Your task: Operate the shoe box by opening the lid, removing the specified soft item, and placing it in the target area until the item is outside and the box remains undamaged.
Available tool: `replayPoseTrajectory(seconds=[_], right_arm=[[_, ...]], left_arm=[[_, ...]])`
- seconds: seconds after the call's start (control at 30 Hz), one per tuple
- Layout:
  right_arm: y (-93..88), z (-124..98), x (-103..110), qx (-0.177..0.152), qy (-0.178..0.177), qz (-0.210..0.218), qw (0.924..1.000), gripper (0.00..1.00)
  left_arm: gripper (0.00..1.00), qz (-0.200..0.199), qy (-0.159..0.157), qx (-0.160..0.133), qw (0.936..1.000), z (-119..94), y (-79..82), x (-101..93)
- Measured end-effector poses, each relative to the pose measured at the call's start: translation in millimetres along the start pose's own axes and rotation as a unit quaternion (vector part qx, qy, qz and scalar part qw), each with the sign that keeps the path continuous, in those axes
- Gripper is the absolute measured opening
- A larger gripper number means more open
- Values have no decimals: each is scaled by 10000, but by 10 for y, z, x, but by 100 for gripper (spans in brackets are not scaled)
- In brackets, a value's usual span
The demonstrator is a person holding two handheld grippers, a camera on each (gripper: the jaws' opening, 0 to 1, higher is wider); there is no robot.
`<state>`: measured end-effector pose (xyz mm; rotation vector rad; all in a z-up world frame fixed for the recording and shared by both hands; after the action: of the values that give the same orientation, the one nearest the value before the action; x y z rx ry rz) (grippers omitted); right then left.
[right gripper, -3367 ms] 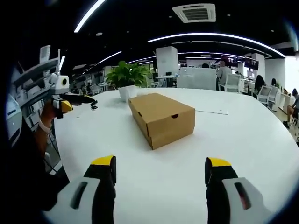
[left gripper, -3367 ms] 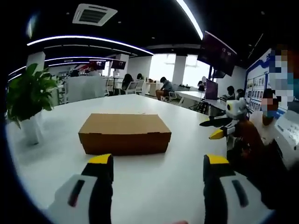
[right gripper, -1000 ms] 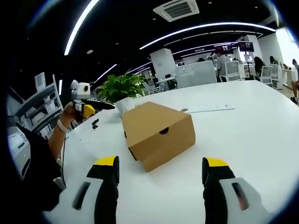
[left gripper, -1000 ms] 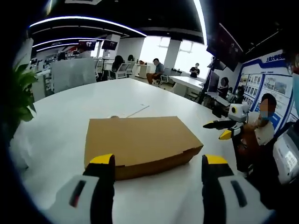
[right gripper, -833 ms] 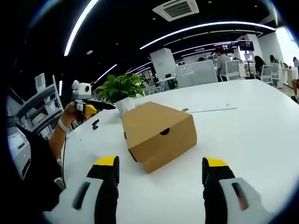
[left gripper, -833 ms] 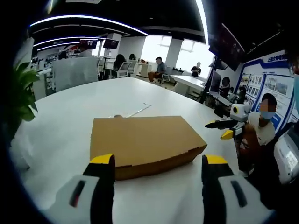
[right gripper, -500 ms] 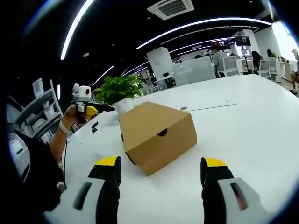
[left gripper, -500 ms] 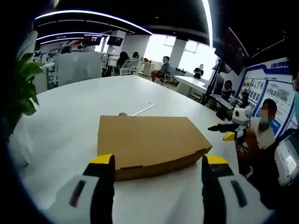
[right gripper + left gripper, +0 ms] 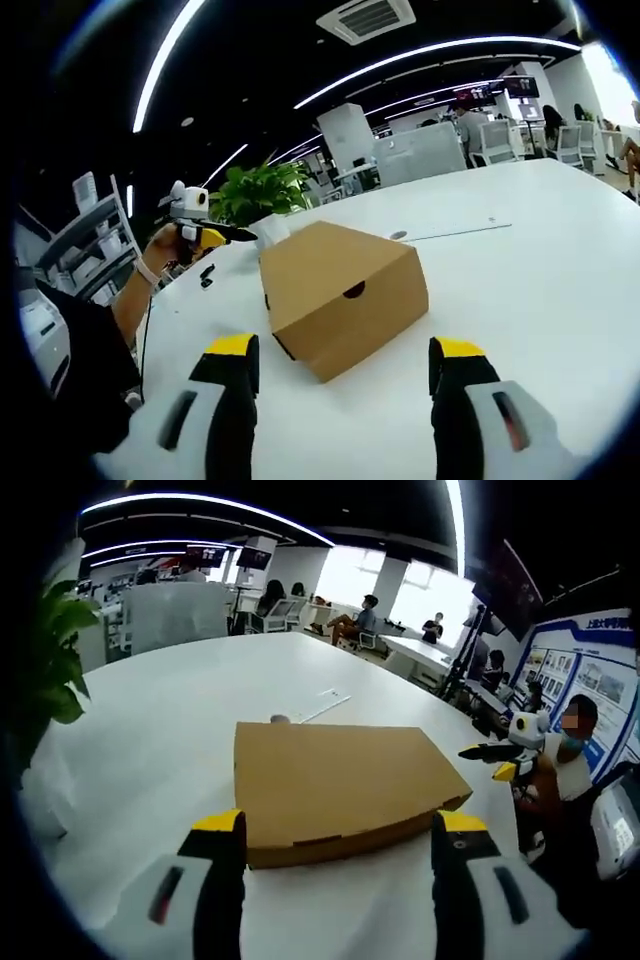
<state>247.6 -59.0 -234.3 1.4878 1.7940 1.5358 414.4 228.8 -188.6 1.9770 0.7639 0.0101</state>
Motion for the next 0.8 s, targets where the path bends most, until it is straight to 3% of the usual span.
replayPoseTrajectory(seconds=[0.43,0.57,0.8], right_arm=[[2,133,-50,57,63,129,9999,71],[20,174,-59,40,97,192,9998,70],[44,237,-116,60,104,306,9995,70]], left_arm=[[78,-30,22,209,9998,63,160,275],[77,-156,-20,211,9997,75,241,410],[76,-460,-195,204,9985,173,222,473]])
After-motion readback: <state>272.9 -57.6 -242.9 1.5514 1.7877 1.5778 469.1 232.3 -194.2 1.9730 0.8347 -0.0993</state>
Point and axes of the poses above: the point that each gripper's makers call its tool centre point, and the gripper's own axes: z roughly forward along the fingers, x roughly to its left, y roughly out of its top, the point moved 3 cm from there along -z, roughly backward along the fingers
